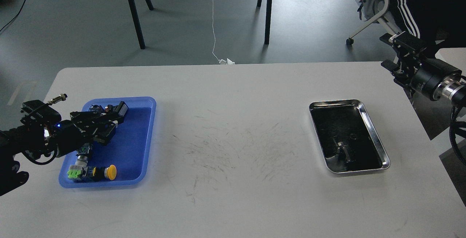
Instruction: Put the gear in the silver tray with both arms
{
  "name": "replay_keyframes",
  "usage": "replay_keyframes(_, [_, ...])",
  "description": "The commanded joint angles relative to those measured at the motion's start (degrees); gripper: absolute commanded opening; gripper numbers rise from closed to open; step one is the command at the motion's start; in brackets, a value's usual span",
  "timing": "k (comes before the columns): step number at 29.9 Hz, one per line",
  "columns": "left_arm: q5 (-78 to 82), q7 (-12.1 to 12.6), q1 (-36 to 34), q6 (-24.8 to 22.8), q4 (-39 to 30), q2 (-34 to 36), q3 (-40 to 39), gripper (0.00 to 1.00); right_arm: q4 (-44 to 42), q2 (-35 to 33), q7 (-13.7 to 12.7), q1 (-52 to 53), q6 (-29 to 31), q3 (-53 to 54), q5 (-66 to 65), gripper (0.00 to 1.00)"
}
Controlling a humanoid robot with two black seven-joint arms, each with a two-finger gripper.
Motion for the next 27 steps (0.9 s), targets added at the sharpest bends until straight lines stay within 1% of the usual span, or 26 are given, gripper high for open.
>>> replay_keyframes(1, [-1.66, -0.02, -3.85, 2.03, -4.03, -0.20, 0.06, 0.09, 0.00, 0.02, 0.00, -0.04, 0.00, -0.07, 0.00, 0.92])
replay_keyframes(5, [-2.01, -0.02, -5.96, 3.44, -5.19, -1.34, 0.24, 0.08, 0.00, 0.02, -0.01, 0.04, 0.00, -0.07, 0.00, 0.92])
replay_keyframes(9, [-1.57, -0.02, -8.17, 5.20, -5.71, -6.26, 0.59, 0.07, 0.00, 0.02, -0.09, 0.04, -0.08, -0.16, -0.08, 0.92])
replay_keyframes(12, [-1.40, -0.02, -8.61, 5.20, -5.36, -8.72, 0.77, 0.07, -0.09, 0.11, -0.18, 0.04, -0.35, -0.07, -0.08, 0.92])
replay_keyframes(18, [-1.48, -0.02, -8.96, 5.20, -3.52, -17.33, 2.78, 0.07, -0.26, 1.33, -0.27, 0.13, -4.03, 1.33, 0.00, 0.92])
replay_keyframes(22, [-1.40, -0.02, -9.05, 5.29, -0.62, -23.13, 4.89, 0.07, -0.26, 2.21, -0.53, 0.13, -6.14, 3.09, 0.09, 0.92])
replay_keyframes(27, [-1.57, -0.02, -8.87, 5.29, 0.97, -29.99, 6.39, 0.07, -0.35, 3.36, -0.71, 0.22, -7.73, 4.59, 0.09, 0.92])
